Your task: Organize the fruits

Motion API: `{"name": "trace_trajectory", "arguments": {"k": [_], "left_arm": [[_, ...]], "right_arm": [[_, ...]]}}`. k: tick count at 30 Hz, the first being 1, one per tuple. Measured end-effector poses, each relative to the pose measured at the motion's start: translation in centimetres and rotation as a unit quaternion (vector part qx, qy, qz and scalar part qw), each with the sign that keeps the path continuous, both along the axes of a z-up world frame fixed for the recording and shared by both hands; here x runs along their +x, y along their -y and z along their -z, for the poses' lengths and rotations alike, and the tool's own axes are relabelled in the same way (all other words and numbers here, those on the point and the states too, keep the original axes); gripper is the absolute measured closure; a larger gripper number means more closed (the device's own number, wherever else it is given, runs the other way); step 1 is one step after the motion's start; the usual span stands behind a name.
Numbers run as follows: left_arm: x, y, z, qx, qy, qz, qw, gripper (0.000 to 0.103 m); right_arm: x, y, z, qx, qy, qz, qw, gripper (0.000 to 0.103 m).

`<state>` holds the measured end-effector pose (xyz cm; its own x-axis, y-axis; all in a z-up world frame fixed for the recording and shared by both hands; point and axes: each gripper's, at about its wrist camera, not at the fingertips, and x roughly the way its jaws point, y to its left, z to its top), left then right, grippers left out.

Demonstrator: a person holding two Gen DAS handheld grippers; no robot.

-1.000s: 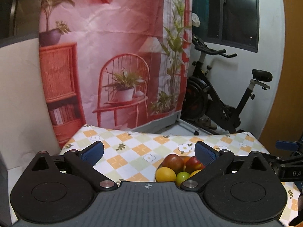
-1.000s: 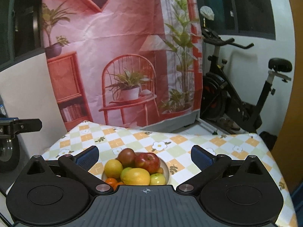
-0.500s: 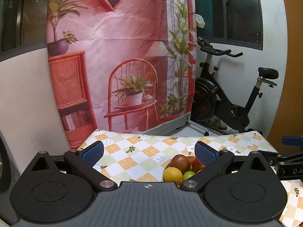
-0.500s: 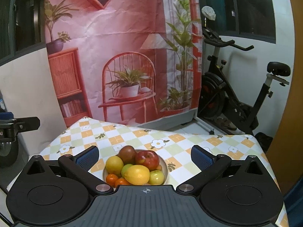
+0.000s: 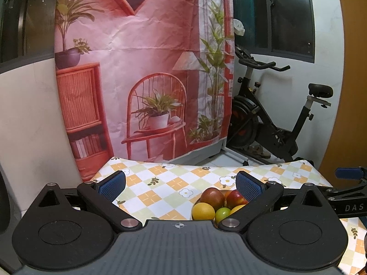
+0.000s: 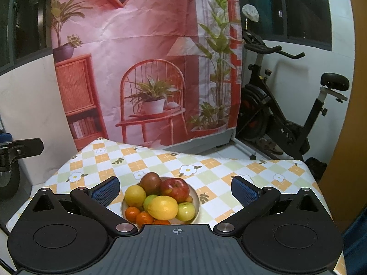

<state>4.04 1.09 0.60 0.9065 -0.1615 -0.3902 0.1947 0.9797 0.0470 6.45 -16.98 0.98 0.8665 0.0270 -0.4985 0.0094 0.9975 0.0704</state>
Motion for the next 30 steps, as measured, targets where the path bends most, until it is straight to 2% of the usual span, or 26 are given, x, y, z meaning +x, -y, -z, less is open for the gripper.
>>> {"name": "trace_trajectory", "arguments": {"k": [30], "left_arm": [[0.02, -0.21, 0.05, -0.012, -0.008, 0.003, 0.9999, 0.0]], "right_arm": [[-0.2, 0.51, 0.1, 0.002, -0.002, 0.001, 1.0, 0.0]]}}
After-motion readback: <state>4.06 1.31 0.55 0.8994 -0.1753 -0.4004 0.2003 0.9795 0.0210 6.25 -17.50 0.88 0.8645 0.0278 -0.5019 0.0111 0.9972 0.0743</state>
